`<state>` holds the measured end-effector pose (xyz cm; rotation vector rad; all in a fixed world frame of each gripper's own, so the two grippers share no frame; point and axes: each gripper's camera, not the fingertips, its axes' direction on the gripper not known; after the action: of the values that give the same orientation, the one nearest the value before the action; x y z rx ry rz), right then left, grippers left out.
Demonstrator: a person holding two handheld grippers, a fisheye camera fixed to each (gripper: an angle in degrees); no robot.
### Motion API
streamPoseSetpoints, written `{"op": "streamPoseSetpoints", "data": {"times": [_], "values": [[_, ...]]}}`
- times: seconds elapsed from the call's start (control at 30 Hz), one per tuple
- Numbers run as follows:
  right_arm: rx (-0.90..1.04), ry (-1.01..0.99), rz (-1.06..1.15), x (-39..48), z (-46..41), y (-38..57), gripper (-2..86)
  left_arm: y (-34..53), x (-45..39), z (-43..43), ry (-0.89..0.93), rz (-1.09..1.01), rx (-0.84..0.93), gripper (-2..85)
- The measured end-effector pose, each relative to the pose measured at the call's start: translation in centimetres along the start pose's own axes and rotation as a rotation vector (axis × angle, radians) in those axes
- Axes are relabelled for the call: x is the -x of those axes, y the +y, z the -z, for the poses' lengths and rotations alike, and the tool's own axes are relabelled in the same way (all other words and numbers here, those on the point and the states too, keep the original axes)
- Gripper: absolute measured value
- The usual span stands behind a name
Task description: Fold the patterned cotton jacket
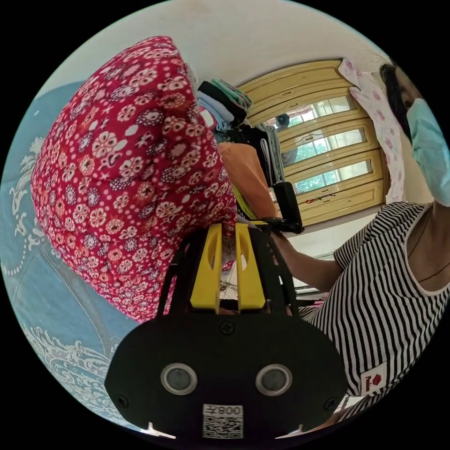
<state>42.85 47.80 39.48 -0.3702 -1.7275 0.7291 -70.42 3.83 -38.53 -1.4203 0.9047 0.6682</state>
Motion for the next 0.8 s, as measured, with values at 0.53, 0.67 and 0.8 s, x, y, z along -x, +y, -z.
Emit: {"op": "streamPoseSetpoints", "data": {"times": [0.53,0.67,0.8], "values": [[-0.085,-0.020,0.391,0.1,8.6,-5.2,0.1,-11.0,-0.9,-20.7,-0.187,0.086,0.168,5.9],[-0.081,0.112,0.422,0.3,8.0,-8.6,0.1,-11.7,-1.3,-22.2,-0.181,0.098,0.126,6.0],[0.048,0.207,0.373,-1.8,5.5,-10.6,0.1,-11.7,-1.8,-23.7,-0.087,0.106,0.096,4.2]]}}
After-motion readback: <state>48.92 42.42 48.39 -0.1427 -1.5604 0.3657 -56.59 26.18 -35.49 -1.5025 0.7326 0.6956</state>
